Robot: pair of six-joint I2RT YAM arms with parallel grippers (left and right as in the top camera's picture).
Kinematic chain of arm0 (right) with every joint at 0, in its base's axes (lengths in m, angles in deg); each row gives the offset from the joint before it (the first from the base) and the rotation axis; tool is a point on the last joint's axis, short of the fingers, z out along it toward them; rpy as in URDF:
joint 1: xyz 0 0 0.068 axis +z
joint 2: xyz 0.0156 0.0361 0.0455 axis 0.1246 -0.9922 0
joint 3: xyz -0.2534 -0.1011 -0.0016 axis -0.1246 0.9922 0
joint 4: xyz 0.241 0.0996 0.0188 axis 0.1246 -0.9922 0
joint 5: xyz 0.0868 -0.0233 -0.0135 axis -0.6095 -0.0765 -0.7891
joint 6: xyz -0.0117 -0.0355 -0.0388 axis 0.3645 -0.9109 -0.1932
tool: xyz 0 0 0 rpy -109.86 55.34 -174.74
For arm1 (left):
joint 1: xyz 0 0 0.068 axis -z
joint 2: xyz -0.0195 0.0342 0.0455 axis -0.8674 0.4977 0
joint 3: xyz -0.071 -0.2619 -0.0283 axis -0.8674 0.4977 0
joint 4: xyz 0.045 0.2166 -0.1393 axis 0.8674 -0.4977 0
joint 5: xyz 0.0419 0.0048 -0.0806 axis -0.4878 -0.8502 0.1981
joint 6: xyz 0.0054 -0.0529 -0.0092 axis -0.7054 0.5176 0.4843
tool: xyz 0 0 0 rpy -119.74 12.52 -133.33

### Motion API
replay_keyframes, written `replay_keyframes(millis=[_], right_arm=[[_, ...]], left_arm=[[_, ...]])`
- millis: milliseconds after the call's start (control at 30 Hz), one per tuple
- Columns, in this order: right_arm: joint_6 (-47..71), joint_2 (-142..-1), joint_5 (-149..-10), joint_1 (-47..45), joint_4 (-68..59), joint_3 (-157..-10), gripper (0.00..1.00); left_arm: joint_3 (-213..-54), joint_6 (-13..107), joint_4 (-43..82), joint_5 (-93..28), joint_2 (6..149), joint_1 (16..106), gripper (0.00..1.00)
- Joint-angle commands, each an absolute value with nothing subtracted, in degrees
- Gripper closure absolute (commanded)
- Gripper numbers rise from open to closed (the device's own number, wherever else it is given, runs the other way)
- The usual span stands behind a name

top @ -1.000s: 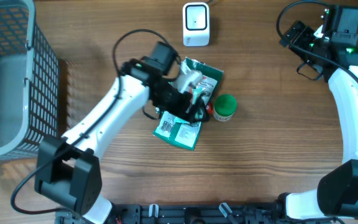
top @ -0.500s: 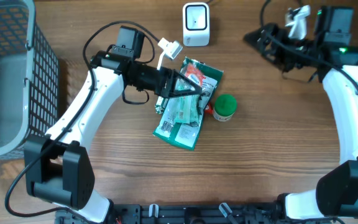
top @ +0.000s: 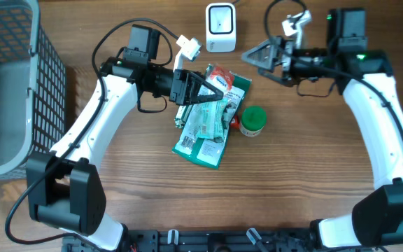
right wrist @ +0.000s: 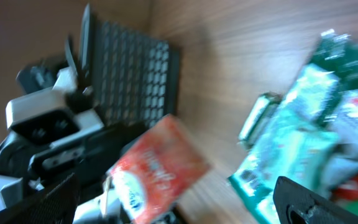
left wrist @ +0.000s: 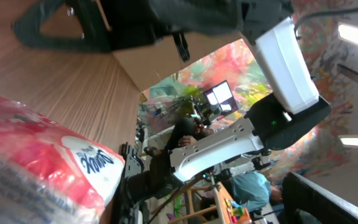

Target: Scan the item barcode

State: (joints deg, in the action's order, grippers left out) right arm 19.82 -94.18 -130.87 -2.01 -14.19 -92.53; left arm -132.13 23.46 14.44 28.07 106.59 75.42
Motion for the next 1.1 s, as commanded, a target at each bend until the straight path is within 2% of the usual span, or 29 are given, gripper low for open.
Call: replay_keyframes(millis=[0, 167, 400, 600, 667, 800, 933, 1000, 1067], right_arm=[[23.0, -94.8, -134.5, 2.0, -11.1, -92.7, 0.0], [26.0, -94.8, -129.9, 5.0, -8.6, -92.6, 0.0], [26.9, -95.8, -123.2, 7.6, -7.9, -89.6, 0.0], [26.6, -99.0, -121.3, 10.1, -6.9, -85.5, 0.06], [26.6, -99.8, -116.7, 11.0, -7.6, -85.0, 0.07], [26.7, -99.5, -109.8, 10.1, -8.0, -85.0, 0.05], [26.7, -99.4, -108.7, 6.8, -8.1, -85.0, 0.06], [26.8, -99.4, -109.0, 5.3, -8.1, -85.0, 0.1], [26.7, -99.4, -112.5, 3.7, -7.4, -85.0, 0.24]], left_arm=[[-132.2, 24.2, 16.3, 30.0, 105.6, 74.9, 0.0], [-132.2, 28.4, 19.4, 30.0, 105.3, 74.9, 0.0], [-132.2, 28.4, 19.7, 30.0, 103.9, 74.7, 0.0], [-132.2, 28.4, 20.3, 30.0, 103.5, 74.4, 0.0], [-132.2, 28.4, 20.3, 30.0, 103.5, 74.1, 0.0], [-132.2, 28.4, 20.1, 30.0, 103.5, 73.6, 0.0], [-132.2, 29.8, 18.4, 30.0, 103.5, 73.0, 0.0], [-132.2, 29.8, 17.5, 30.0, 103.5, 72.8, 0.0], [-132.2, 29.8, 16.8, 30.0, 103.5, 72.8, 0.0]])
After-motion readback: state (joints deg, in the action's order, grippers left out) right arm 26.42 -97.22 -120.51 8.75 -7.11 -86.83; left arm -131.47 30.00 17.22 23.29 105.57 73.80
